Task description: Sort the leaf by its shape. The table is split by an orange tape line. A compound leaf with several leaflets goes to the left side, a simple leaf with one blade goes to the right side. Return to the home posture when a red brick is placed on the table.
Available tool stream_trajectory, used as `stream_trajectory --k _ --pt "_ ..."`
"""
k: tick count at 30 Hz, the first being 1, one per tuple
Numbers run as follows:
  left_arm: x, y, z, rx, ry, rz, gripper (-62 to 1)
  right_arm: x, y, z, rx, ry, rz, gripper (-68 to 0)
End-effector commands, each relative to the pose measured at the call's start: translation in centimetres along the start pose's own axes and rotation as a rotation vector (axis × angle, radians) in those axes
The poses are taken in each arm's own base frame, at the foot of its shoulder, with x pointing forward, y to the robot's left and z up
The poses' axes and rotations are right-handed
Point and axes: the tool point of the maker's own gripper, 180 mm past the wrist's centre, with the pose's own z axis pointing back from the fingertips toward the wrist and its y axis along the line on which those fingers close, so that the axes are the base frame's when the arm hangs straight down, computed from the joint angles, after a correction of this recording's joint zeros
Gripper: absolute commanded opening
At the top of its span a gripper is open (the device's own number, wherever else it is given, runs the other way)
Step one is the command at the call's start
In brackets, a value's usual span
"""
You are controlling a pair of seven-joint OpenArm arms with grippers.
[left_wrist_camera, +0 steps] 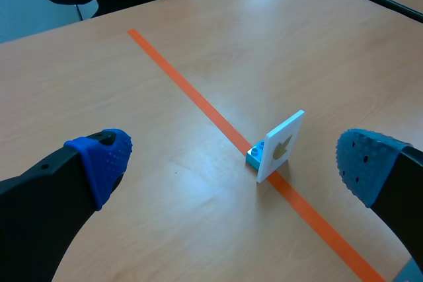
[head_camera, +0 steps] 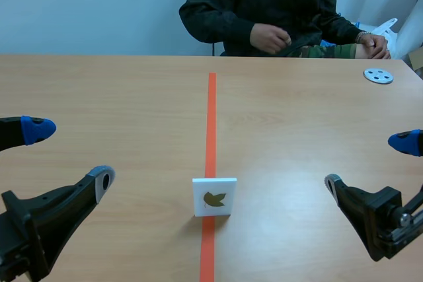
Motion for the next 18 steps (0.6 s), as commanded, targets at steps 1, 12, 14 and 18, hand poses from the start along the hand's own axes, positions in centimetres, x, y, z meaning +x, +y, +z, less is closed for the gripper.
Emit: stream_trajectory --k 1,12,14,18 --pt "0.7 -0.2 -0.1 -0.004 -0.03 0.006 1.4 1.2 -0.1 -0.1 -0.002 -0.044 0.006 0.4" --pt "-0.7 -0.8 -0.1 -0.036 0.049 0.003 1.4 1.2 -0.1 -0.1 -0.002 -0.044 0.006 0.4" --pt "-1.0 -1.1 -0.2 -0.06 0.066 -0.022 1.4 1.2 -0.1 -0.1 -0.002 -0.044 0.006 0.4" --pt "-1.3 -1.1 -0.8 -0.087 0.085 -0.073 1.4 1.2 -0.1 -0.1 -0.002 -0.044 0.006 0.4"
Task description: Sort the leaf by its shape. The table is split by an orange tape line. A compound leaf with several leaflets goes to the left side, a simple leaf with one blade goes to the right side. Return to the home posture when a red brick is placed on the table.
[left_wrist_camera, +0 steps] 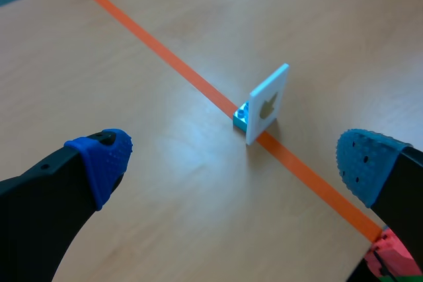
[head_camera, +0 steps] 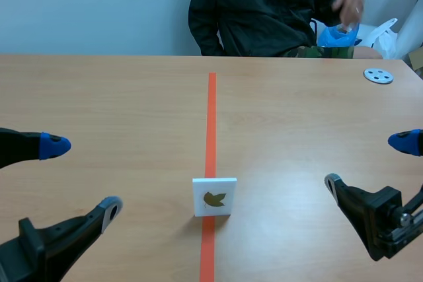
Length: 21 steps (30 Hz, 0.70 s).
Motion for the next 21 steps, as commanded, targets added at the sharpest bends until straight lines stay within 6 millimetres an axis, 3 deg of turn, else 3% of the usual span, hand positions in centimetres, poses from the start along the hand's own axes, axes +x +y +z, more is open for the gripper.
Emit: stream_trajectory --k 1,11,21 --pt "0.5 0.0 -0.5 -0.012 -0.03 -0.01 1.4 1.1 -0.1 -0.1 -0.002 -0.041 0.006 0.4" --pt "-3.3 0.0 -2.4 -0.054 0.035 0.008 1.4 1.1 -0.1 -0.1 -0.002 -0.041 0.006 0.4" --pt "-6.2 -0.3 -5.7 -0.087 0.03 0.061 1.4 1.1 -0.1 -0.1 -0.002 -0.041 0.006 0.4"
